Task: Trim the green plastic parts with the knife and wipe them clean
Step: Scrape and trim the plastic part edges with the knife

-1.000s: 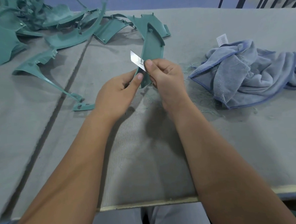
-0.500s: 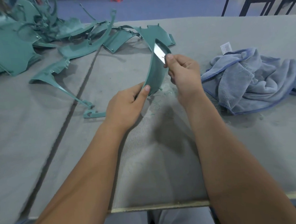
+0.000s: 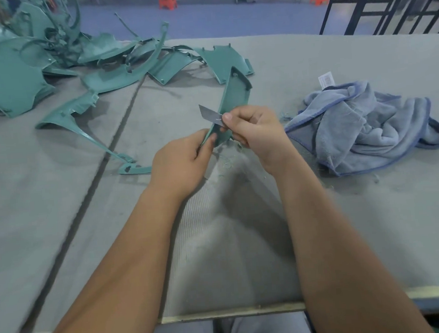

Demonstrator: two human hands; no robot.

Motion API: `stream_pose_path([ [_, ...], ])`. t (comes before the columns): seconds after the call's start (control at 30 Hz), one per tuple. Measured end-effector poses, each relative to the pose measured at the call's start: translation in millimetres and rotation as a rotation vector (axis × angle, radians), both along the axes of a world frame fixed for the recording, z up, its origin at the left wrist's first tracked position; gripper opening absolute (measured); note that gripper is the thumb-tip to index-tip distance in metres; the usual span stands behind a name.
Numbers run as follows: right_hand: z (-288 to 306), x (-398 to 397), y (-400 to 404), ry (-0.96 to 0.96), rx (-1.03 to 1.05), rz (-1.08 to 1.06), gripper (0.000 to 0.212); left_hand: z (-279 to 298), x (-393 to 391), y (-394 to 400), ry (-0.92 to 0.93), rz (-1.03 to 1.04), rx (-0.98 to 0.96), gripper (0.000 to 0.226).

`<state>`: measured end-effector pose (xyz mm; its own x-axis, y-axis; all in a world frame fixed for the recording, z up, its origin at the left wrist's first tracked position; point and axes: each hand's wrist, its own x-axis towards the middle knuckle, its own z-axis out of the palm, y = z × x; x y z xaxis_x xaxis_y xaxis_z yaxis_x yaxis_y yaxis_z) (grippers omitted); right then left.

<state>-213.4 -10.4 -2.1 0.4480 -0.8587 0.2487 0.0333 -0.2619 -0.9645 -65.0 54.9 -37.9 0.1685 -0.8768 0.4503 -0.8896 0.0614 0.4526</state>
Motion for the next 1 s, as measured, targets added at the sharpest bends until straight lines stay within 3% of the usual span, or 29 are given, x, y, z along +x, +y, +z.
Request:
stream_pose_path([
  [0.17,2,5,3,-0.038,-0.025,0.003,0.031,-2,4,2,0.164,-0.031,0.061,0.039],
  [0.4,-1,11,1,-0.080,-0.063,-0.015,0.029,-2,5,0,0.256,-0.046,0.078,0.039],
  [0.5,8,5,-10,-0.231,-0.028,-0.108,0.025,-5,6,1,0.264,-0.085,0.110,0.024],
  [0.7,8,2,-18,-0.275,-0.056,-0.120,0.025,-3,5,1,0.286,-0.086,0.123,0.022],
  [0.9,7,-1,-11,-0.311,0.045,-0.138,0.029,-2,4,3,0.251,-0.061,0.086,0.024],
  [1.0,8,-7,-11,-0.329,0.153,-0.156,0.027,0,2,4,0.148,0.032,-0.005,0.041],
])
